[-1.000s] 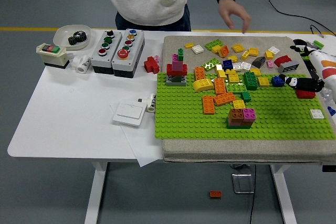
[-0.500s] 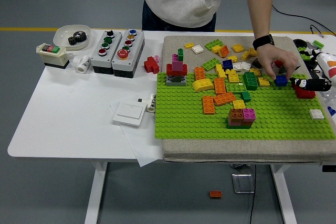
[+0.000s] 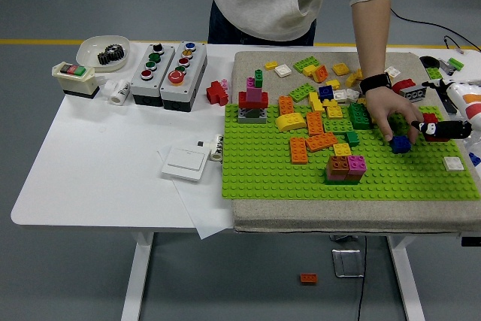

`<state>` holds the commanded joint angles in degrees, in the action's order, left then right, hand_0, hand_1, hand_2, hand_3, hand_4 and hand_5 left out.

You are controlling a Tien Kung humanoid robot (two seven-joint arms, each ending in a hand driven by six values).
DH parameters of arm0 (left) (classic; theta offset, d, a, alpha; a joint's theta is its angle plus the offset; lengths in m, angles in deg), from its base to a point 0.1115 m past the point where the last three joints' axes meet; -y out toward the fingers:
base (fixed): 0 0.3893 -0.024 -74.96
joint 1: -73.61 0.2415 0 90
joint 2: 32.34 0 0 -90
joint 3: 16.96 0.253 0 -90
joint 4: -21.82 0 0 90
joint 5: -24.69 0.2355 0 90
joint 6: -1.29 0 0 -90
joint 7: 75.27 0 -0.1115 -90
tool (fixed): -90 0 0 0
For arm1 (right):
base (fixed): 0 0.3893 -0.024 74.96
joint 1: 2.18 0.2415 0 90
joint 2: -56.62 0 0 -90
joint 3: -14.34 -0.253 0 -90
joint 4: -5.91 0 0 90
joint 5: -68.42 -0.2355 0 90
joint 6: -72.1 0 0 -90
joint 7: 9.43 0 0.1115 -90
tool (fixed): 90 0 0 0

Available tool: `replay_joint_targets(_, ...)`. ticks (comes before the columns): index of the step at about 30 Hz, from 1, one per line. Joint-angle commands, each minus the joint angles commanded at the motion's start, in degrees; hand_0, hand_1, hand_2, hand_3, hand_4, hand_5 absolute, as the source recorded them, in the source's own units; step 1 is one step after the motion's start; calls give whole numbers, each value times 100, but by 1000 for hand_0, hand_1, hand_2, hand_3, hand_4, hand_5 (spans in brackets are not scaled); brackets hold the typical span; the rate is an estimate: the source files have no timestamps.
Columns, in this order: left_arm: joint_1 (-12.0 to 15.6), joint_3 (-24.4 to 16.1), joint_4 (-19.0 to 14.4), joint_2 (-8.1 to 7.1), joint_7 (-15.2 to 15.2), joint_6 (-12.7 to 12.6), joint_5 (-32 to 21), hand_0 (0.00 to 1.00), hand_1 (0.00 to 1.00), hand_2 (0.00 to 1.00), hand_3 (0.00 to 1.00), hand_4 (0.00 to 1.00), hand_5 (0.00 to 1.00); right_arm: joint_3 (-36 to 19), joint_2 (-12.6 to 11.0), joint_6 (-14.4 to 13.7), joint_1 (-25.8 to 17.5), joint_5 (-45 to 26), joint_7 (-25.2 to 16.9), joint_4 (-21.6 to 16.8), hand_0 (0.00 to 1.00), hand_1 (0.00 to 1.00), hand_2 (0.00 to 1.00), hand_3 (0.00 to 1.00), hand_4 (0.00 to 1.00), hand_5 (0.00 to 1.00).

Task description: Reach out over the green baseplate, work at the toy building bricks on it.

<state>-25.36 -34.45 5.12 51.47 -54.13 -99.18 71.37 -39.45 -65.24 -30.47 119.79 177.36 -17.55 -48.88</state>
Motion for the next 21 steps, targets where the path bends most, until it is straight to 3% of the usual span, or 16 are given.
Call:
replay_joint_targets(6,-3,10,-5,-5,1,-2,-1,789,777,773,595,660,665,-49,-76,55,-88,354,-318,-123,759,729,772,806,902,411)
replay_joint_targets(7,-5,9,-5,-5,1,-2,5,789,777,774,595,659,665,-39,-84,39,-100,382,-378,-150,729,690,738,740,890,405)
replay_joint_targets(11,-5,8,-5,-4,2,-3,10,789,777,774,595,659,665,-12,-93,16,-106,416,-448,-177,729,690,738,740,890,405)
replay_joint_targets(12,-4,6,-7,-4,4,-4,14,789,777,774,595,659,665,101,-78,76,-40,491,-466,-116,729,690,738,740,890,405)
replay_joint_targets(13,-3,3,-7,-3,5,-4,17,788,777,772,595,659,664,173,-52,127,9,544,-433,-59,676,634,685,678,878,405)
replay_joint_targets(21,0,25,-7,3,-2,-18,-37,789,777,771,595,659,665,464,132,351,201,718,-247,298,679,631,681,675,879,403)
